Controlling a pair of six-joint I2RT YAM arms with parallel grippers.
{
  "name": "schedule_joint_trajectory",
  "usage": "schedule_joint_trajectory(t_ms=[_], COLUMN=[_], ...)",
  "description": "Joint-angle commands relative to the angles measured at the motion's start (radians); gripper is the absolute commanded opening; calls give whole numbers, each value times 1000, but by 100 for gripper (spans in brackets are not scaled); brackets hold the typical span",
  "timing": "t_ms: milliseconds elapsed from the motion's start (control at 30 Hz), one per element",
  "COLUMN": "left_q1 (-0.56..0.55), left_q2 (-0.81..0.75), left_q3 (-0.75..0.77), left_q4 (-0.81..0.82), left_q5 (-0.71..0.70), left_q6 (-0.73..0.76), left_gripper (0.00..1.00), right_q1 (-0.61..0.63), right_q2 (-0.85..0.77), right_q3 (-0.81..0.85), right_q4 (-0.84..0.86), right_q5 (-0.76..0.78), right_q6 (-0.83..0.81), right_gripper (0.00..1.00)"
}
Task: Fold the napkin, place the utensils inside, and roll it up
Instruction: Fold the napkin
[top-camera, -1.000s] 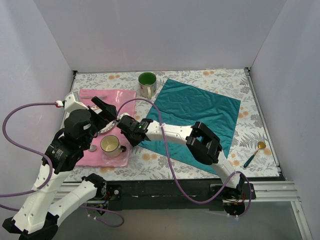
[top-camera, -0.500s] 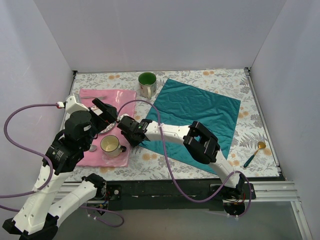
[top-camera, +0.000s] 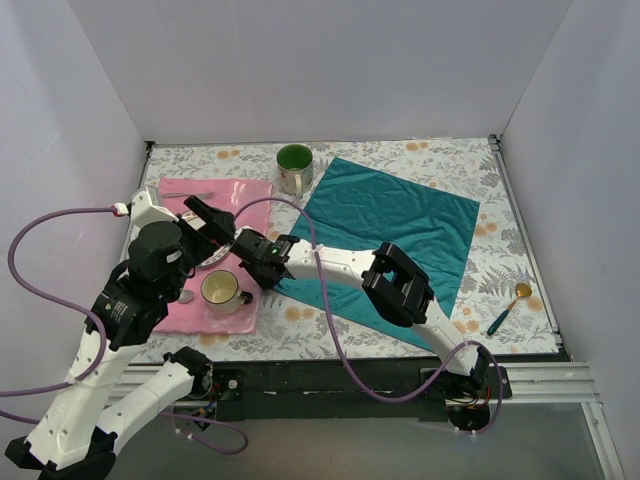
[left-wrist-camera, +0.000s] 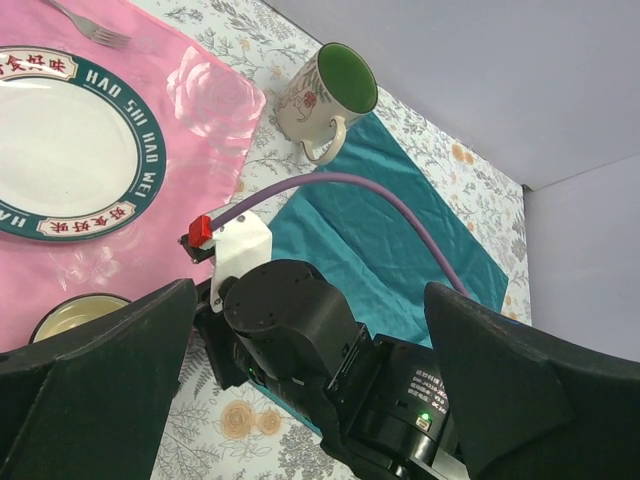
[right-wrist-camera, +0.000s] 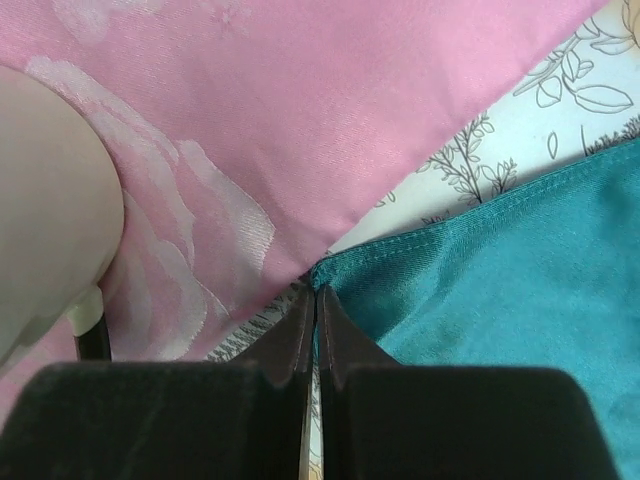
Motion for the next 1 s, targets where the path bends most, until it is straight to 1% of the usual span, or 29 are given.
schedule_joint_trajectory(t_ms=[0, 100, 200, 233, 300, 333, 400, 433, 467, 567, 600, 633, 667, 700, 733, 800, 833, 867, 967], left_q1=[-1, 1, -1, -1, 1, -1, 1, -1, -1, 1, 1, 1, 1, -1, -1, 1, -1, -1, 1], left_q2=[-8, 8, 23, 31, 41, 48, 68, 80, 97, 133, 162, 175, 189, 212, 225, 273, 291, 308, 380], left_q3=[-28, -46, -71, -77, -89, -102, -111, -115, -117, -108, -105, -105, -109, -112, -117, -115, -108, -100, -68], left_q4=[38, 70, 104, 117, 131, 145, 160, 176, 186, 213, 219, 234, 245, 259, 289, 317, 320, 323, 337], left_q5=[-3, 4, 23, 27, 38, 43, 59, 66, 75, 95, 99, 115, 121, 130, 138, 167, 177, 196, 224], left_q6=[14, 13, 10, 10, 11, 14, 28, 34, 53, 67, 70, 71, 70, 70, 70, 71, 74, 76, 83], left_gripper=[98, 98, 98, 98, 98, 98, 98, 98, 98, 98, 98, 98, 98, 98, 98, 98, 98, 98, 98], right_q1=[-17, -50, -101, -133, -171, -217, -273, -334, -368, -501, -532, -596, -628, -662, -731, -800, -858, -888, -974], right_q2=[-22, -97, -199, -229, -324, -357, -469, -506, -575, -675, -690, -703, -718, -721, -724, -734, -737, -737, -712], right_q3=[73, 56, -13, -66, -120, -156, -289, -335, -423, -524, -564, -581, -591, -596, -596, -605, -607, -607, -592], right_q4=[-109, -108, -74, -65, -45, -35, 16, 38, 56, 92, 92, 86, 80, 69, 52, 55, 61, 70, 69], right_q5=[21, -48, -109, -120, -140, -149, -187, -201, -229, -272, -278, -283, -289, -295, -309, -365, -379, -405, -418], right_q6=[-34, -11, 11, 15, 31, 37, 45, 51, 51, 34, 22, 8, -20, -30, -43, -57, -63, -67, -92], right_gripper=[2, 1, 1, 1, 1, 1, 1, 1, 1, 1, 1, 1, 1, 1, 1, 1, 1, 1, 1])
